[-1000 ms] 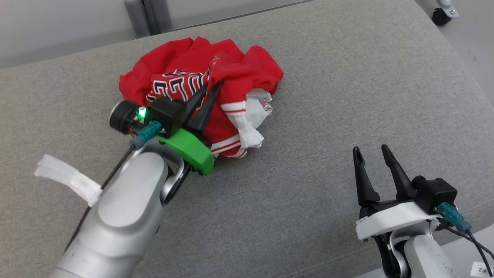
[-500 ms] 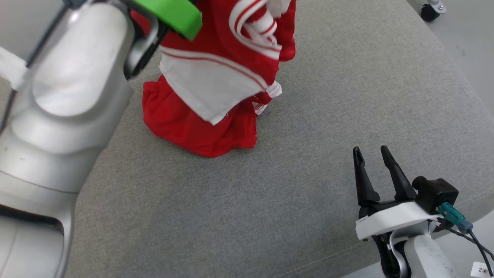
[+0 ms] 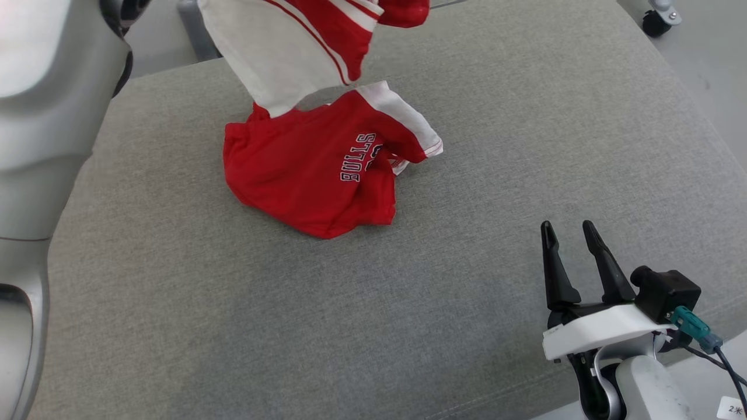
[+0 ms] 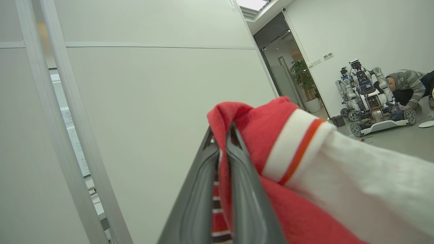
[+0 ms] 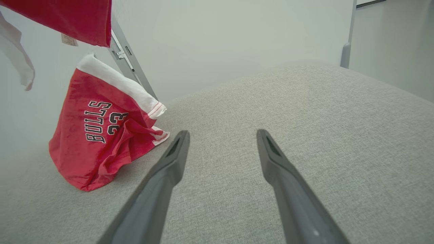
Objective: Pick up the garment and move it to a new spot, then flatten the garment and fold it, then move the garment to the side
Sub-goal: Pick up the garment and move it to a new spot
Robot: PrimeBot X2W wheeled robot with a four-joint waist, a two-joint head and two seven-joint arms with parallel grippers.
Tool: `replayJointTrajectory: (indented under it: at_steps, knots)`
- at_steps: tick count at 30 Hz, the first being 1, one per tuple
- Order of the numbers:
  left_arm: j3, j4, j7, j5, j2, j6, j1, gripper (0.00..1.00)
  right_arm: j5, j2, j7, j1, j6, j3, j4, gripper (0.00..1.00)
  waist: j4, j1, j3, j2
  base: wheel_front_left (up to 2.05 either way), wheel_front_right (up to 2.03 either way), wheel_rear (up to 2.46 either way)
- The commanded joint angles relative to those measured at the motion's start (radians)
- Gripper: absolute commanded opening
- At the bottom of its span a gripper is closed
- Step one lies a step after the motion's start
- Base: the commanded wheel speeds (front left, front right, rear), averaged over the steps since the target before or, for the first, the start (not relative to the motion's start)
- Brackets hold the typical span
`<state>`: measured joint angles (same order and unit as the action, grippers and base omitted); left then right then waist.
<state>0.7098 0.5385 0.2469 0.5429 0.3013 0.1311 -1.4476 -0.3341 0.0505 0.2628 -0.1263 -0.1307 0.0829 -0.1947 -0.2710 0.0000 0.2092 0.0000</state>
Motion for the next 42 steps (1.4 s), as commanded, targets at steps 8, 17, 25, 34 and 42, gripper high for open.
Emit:
replayJointTrajectory:
  at_steps: [8, 17, 25, 34, 42]
  knots:
    - [-0.033, 0.004, 0.011, 0.011, 0.073, -0.015, 0.073, 0.00, 0.039, 0.000, 0.003, -0.002, 0.000, -0.004, 0.032, 1.00, 0.151, 0.0000, 0.003, 0.0000, 0.00, 0.00, 0.00]
    - [-0.072, -0.019, 0.019, 0.018, 0.154, -0.044, 0.191, 0.00, 0.082, 0.004, 0.003, -0.017, 0.000, 0.021, 0.042, 1.00, 0.342, 0.0000, -0.002, 0.0000, 0.00, 0.00, 0.00]
    - [-0.109, -0.046, 0.020, 0.029, 0.203, -0.069, 0.298, 0.00, 0.088, 0.024, 0.003, -0.015, 0.000, 0.051, 0.038, 1.00, 0.502, 0.0000, -0.002, 0.0000, 0.00, 0.00, 0.00]
    - [-0.163, -0.066, 0.019, 0.040, 0.236, -0.086, 0.390, 0.00, 0.085, 0.045, 0.003, -0.024, 0.000, 0.088, 0.031, 1.00, 0.619, 0.0000, 0.008, 0.0000, 0.00, 0.00, 0.00]
    - [-0.211, -0.073, 0.019, 0.032, 0.255, -0.088, 0.424, 0.00, 0.088, 0.061, 0.003, -0.027, 0.000, 0.107, 0.039, 1.00, 0.638, 0.0000, 0.037, 0.0000, 0.00, 0.00, 0.00]
